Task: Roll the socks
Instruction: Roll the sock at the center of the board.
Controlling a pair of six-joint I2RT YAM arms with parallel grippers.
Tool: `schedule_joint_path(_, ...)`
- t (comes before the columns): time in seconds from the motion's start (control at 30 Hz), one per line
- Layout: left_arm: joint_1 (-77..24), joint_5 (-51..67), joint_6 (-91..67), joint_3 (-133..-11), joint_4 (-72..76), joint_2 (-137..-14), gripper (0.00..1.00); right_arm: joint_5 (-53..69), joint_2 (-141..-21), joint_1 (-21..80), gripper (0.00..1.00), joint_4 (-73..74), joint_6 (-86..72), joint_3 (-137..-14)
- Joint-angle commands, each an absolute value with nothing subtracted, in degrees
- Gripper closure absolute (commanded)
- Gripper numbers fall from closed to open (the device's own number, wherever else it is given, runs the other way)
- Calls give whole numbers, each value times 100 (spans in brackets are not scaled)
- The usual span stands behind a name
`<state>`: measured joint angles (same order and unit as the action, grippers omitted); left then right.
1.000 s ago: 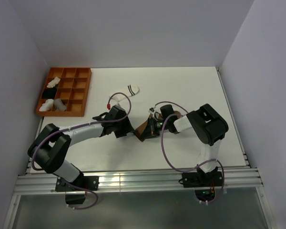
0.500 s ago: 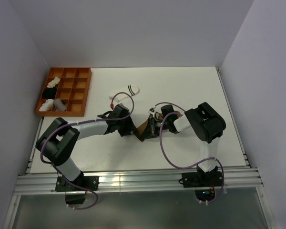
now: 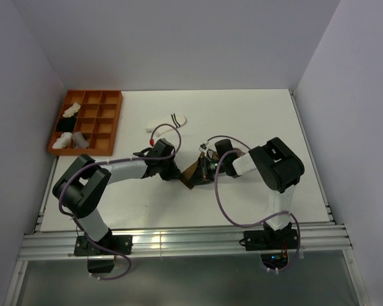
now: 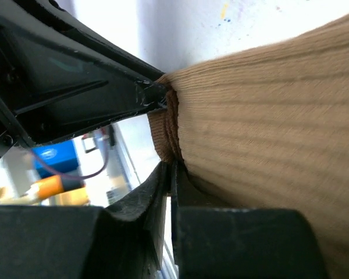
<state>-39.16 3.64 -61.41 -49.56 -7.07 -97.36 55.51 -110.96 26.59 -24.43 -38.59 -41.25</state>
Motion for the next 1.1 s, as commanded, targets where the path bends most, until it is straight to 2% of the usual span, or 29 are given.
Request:
schedule_joint_path(0.0, -3990, 176, -6003, -5062, -1256, -9975, 84, 4354, -10733, 2707, 91, -1460, -3104, -4113)
schedule_joint_path(0.13, -3990, 27, -5828, -5220, -1564, -10020, 90, 3335, -10188, 2969, 70, -810, -2524, -4131)
schedule_joint_path(0.27, -3990, 26, -5661, -5431, -1810, -10089, 93, 2183, -9634, 3453, 62, -467, -2180, -4175)
schedule_joint_path(0.43, -3999, 26, -5397, -5756, -2170, -10204, 92, 470, -9124, 4304, 61, -132, -1855, -4333)
schedule_joint_path(0.7, -3999, -62, -5203, -5985, -2320, -10345, 92, -1123, -8710, 5210, 59, -149, -1433, -4333)
schedule_joint_path(0.9, -3990, -53, -5150, -6082, -2364, -10380, 92, -1827, -8727, 5756, 59, -114, -1187, -4456)
schedule_joint_path(1.07, -3999, -53, -5133, -6100, -2373, -10389, 92, -1863, -8850, 5976, 57, -167, -1099, -4526)
